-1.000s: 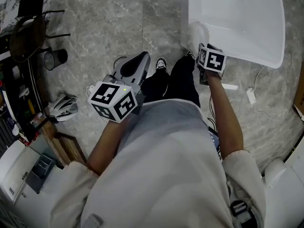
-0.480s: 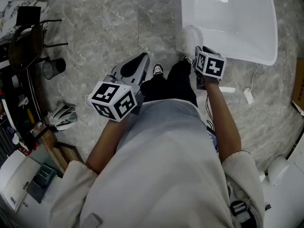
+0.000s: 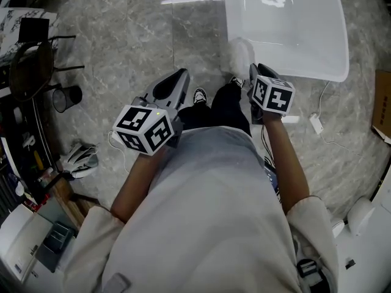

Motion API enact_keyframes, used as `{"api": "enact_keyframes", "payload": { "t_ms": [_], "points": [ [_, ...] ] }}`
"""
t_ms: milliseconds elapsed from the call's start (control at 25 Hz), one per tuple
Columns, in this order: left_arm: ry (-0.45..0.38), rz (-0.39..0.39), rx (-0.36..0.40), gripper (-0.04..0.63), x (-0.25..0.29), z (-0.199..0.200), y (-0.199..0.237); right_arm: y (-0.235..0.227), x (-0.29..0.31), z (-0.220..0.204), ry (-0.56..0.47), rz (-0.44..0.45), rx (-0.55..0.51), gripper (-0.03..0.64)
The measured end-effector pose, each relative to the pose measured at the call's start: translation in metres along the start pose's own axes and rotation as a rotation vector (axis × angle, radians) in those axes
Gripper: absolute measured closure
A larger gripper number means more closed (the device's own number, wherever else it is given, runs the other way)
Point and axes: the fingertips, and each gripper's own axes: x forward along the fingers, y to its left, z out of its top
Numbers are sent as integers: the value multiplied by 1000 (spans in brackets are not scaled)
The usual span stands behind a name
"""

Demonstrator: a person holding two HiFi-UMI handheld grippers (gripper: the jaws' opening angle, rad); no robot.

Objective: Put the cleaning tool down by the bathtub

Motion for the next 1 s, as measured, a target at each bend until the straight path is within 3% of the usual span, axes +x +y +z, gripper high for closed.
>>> {"api": "enact_keyframes", "payload": {
  "t_ms": [560,800,1000],
  "points": [
    [-8,-34,44,586,-2,12,-4,25,-61,29,-116,62,-5,588],
    [-20,-57,61,586,-2,19,-10,41,-95,47,-205,109,50,598],
    [-28,-67,70,586,-4,24,-11,57,-124,68,-287,114,2,603]
  ]
}}
